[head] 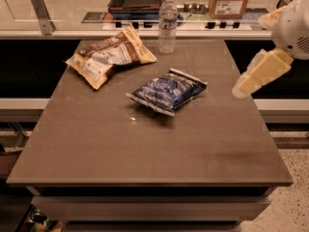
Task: Pick water bottle
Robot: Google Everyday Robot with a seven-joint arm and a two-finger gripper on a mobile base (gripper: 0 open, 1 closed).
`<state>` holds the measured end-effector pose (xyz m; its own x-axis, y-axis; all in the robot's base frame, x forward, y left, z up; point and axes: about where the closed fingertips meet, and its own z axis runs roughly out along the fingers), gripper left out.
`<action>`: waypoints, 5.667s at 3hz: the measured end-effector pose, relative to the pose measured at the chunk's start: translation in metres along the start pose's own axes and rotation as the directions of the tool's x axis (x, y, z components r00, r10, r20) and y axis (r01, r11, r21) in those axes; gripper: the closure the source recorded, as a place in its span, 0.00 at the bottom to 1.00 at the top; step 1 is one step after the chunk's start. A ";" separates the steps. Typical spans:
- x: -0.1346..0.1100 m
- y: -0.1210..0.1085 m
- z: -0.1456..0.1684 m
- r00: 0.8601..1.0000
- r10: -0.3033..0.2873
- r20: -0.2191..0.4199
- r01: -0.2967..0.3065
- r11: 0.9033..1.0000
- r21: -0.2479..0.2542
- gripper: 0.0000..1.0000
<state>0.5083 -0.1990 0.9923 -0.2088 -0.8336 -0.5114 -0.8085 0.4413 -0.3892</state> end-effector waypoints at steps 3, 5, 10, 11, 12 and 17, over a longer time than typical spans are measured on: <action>-0.048 -0.063 0.072 0.921 0.194 0.337 -0.214 0.977 0.022 0.00; -0.056 -0.102 0.100 0.843 0.292 0.452 -0.346 0.938 0.040 0.00; -0.100 -0.151 0.162 0.777 0.311 0.548 -0.377 0.926 0.009 0.00; -0.114 -0.160 0.183 0.747 0.304 0.591 -0.354 0.935 -0.033 0.00; -0.128 -0.167 0.201 0.725 0.297 0.622 -0.328 0.942 -0.068 0.00; -0.171 -0.184 0.270 0.663 0.324 0.675 -0.310 0.939 -0.147 0.00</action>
Offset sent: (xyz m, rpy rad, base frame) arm 0.1160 0.0330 -0.0047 0.4356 -0.1518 -0.0685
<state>0.8411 -0.0482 0.9444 -0.0295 -0.1852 -0.9822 -0.7758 0.6239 -0.0944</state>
